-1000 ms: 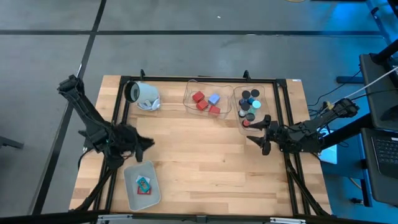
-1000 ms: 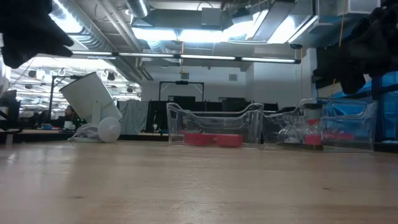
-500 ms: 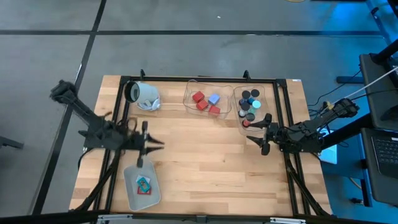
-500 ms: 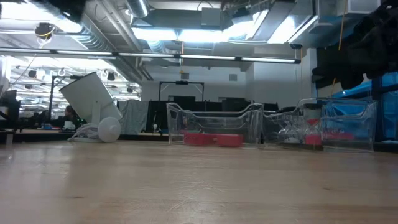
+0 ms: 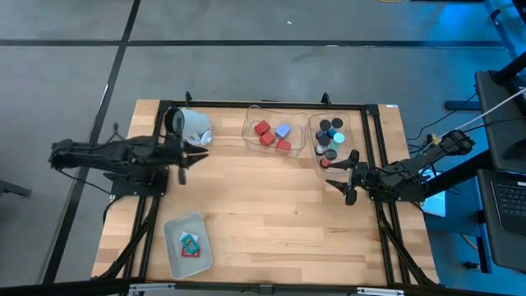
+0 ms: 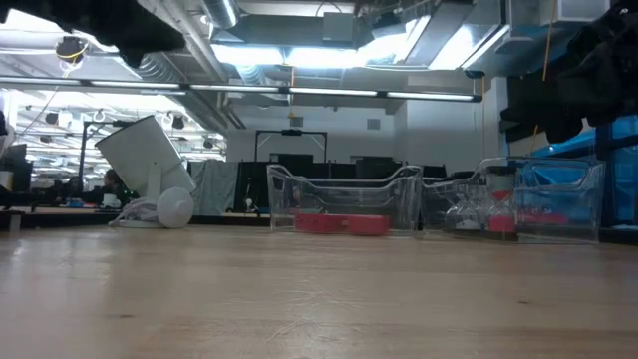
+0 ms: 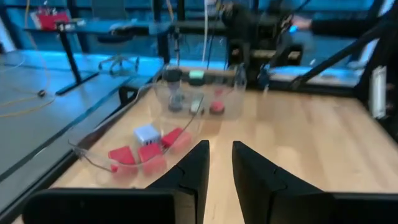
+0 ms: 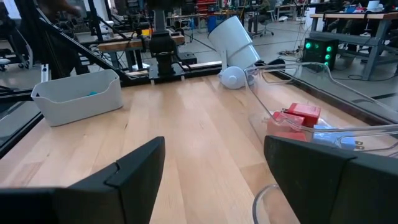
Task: Pick & Place Office items
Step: Return to Home Position
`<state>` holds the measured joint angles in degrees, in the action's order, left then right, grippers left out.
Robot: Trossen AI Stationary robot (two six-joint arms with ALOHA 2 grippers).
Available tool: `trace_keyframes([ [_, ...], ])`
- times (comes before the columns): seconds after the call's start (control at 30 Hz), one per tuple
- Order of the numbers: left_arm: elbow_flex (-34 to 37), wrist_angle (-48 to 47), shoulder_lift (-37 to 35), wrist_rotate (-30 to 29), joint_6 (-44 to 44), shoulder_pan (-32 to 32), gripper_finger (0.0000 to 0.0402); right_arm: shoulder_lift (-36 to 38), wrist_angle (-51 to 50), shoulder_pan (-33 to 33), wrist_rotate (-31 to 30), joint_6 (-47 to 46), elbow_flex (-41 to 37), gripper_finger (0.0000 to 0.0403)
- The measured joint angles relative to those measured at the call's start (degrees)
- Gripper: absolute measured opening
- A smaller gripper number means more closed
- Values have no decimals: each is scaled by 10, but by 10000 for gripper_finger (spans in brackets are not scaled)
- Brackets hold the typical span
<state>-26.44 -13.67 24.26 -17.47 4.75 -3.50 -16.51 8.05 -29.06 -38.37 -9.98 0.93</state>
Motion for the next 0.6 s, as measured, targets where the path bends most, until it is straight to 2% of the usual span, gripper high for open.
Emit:
trace_keyframes([
  [0.13,0,-35,-88,6,14,1,65,0,0,0,0,0,0,277],
  [0.23,23,-14,-147,3,24,1,65,0,0,0,0,0,0,277],
  [0.43,144,123,-237,16,18,1,65,0,0,0,0,0,0,277],
  [0.6,220,239,-239,11,-8,1,65,0,0,0,1,0,0,277],
])
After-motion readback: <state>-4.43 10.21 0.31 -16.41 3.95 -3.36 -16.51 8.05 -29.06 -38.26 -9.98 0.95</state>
